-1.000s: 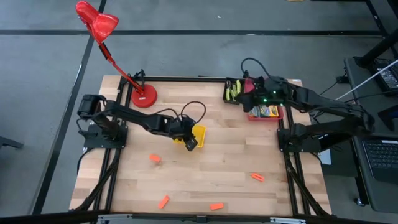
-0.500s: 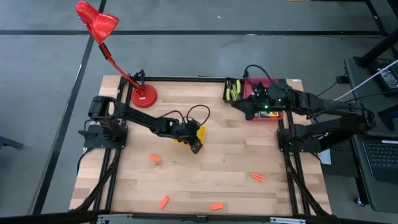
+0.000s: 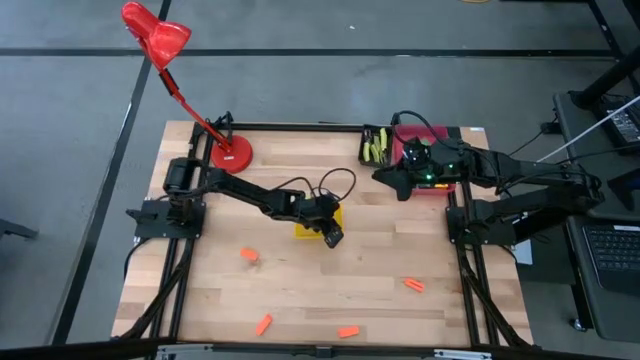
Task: Pick & Place School Supplies
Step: Adjust the yellow bin, then put the orange eraser into the yellow bin
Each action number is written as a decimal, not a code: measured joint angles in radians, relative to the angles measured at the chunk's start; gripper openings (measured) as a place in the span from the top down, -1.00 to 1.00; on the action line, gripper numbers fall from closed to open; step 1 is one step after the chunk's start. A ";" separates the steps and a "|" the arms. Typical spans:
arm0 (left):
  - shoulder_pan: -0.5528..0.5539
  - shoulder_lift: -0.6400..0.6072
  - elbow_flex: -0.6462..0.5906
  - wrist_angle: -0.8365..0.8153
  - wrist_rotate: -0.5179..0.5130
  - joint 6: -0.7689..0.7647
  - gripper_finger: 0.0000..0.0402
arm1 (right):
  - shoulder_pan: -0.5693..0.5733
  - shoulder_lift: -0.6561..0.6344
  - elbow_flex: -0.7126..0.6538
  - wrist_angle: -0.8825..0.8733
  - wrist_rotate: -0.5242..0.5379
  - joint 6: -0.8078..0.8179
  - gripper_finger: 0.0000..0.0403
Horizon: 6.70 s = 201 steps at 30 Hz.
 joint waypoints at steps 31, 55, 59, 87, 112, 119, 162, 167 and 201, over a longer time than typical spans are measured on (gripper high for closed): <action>-0.051 0.032 0.084 -0.051 0.013 -0.022 0.86 | 0.022 -0.017 0.000 0.005 0.007 0.024 0.44; -0.103 -0.406 0.084 -0.466 -0.320 0.388 0.68 | 0.107 -0.017 0.000 0.146 0.037 -0.136 0.44; -0.212 -0.492 0.084 -0.744 -0.280 0.431 0.51 | 0.126 -0.017 0.000 0.205 0.012 -0.216 0.44; -0.541 -0.570 -0.270 -0.924 -0.110 0.317 0.19 | 0.182 -0.017 0.000 0.347 0.041 -0.295 0.44; -0.405 -0.478 -0.429 -0.660 -0.046 0.501 0.22 | 0.187 -0.017 0.000 0.388 0.092 -0.287 0.44; -0.420 -0.413 -0.429 -0.613 -0.043 0.487 0.23 | 0.187 -0.017 0.000 0.389 0.092 -0.268 0.44; 0.037 -0.160 0.133 -0.512 -0.069 1.114 0.57 | 0.188 -0.019 0.000 0.427 0.088 -0.269 0.44; 0.020 -0.101 0.194 -0.513 -0.058 1.004 0.43 | 0.199 -0.032 0.000 0.426 0.088 -0.295 0.44; -0.779 -0.111 0.249 -0.821 -0.136 -1.050 0.17 | 0.201 -0.046 0.000 0.354 -0.093 -0.401 0.44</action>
